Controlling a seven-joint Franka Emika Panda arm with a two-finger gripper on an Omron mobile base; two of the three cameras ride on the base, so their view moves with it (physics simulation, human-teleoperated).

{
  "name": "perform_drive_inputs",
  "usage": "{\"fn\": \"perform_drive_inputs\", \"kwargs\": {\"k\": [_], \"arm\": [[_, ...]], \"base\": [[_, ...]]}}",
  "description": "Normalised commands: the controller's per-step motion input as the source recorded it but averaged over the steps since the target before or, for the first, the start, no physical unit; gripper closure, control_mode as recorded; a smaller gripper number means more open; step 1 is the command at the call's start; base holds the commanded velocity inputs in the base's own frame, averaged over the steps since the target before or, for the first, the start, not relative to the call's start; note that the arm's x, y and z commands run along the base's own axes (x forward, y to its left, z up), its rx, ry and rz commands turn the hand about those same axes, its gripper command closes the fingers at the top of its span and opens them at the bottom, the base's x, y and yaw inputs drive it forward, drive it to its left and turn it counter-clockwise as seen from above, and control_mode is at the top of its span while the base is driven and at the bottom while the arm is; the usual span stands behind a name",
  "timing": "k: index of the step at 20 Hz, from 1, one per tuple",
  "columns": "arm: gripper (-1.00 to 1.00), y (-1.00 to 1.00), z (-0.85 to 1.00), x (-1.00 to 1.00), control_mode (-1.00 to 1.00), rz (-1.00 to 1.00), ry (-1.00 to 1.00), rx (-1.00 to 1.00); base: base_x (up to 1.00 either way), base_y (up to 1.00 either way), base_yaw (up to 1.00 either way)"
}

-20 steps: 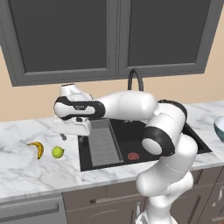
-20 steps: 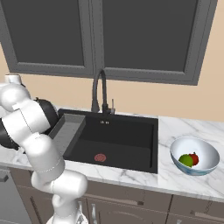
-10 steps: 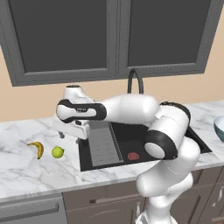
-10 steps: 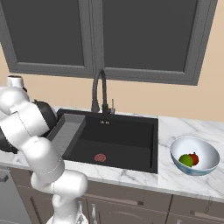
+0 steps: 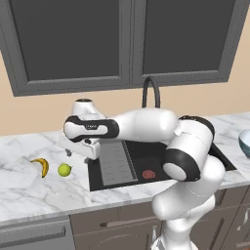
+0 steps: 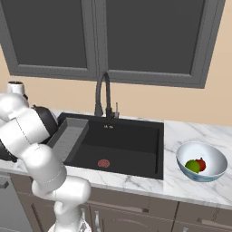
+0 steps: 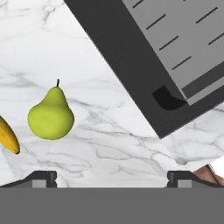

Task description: There is a mixed pile of frozen fruits and vegetables on the counter. Locate all the frozen vegetables and place the items in a bowl on the counter. Take all the frozen fruits and defrost them in a running sink.

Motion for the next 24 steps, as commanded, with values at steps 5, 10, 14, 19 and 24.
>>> {"fn": "perform_drive_inputs", "kwargs": {"k": [5, 10, 14, 19, 24], "arm": [[-1.0, 0.29, -0.03, 0.19, -1.0, -0.04, 0.0, -0.04], [-1.0, 0.26, 0.0, 0.21, -1.0, -0.04, 0.0, -0.04], [-1.0, 0.14, -0.1, 0.25, -1.0, -0.01, 0.09, -0.04], [-1.0, 0.17, -0.16, 0.28, -1.0, -0.01, 0.1, -0.05], [-1.0, 0.2, -0.15, 0.23, -1.0, -0.02, 0.08, -0.05]], "base": [[0.0, 0.0, 0.0], [0.0, 0.0, 0.0], [0.0, 0.0, 0.0], [0.0, 0.0, 0.0], [0.0, 0.0, 0.0]]}}
